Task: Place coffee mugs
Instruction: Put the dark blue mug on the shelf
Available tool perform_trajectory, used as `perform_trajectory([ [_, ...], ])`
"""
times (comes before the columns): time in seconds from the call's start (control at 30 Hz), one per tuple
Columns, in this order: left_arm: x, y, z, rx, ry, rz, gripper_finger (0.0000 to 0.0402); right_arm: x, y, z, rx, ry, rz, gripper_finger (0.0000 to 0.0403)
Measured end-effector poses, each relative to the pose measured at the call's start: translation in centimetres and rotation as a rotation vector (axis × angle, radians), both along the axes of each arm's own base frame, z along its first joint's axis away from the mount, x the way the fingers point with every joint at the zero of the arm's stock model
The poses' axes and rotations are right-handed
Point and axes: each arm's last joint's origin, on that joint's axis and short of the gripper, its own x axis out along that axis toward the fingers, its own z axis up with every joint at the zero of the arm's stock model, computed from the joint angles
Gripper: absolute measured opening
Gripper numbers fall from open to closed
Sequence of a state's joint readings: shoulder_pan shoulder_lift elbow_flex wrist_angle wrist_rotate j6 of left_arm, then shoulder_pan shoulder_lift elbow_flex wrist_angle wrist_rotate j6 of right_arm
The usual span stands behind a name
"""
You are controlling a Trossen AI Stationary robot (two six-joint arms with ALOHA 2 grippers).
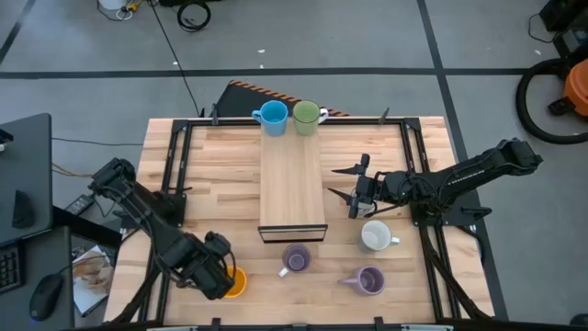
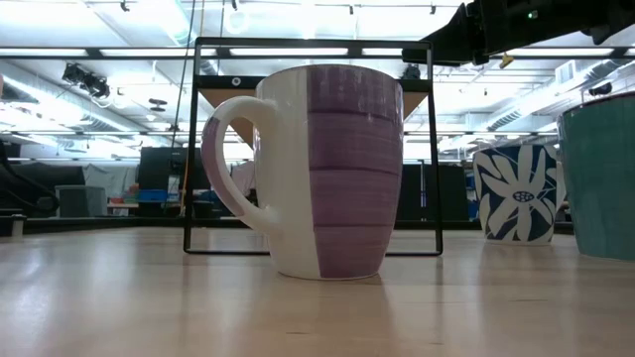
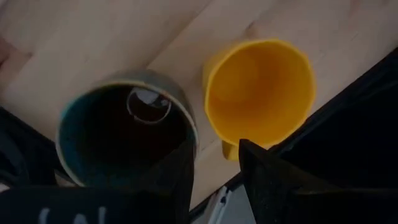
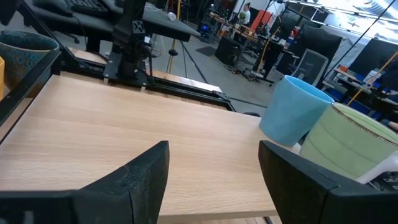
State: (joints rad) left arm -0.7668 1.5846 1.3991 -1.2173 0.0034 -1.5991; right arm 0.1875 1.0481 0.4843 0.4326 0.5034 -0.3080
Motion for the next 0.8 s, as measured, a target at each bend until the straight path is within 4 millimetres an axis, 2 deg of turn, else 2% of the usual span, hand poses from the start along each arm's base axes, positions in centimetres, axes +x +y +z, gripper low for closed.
perform_trajectory([
  [0.4, -0.3, -2.5, -2.7, 0.056, 0.084, -0.046, 0.0132, 0.0, 0.0, 0.0, 0.001, -0.001, -0.001, 0.0254],
  [0.8, -0.3, -2.8, -3.9, 0.116, 0.135, -0.058, 0.0132, 0.0, 0.0, 0.0, 0.002, -0.001, -0.001, 0.0254],
])
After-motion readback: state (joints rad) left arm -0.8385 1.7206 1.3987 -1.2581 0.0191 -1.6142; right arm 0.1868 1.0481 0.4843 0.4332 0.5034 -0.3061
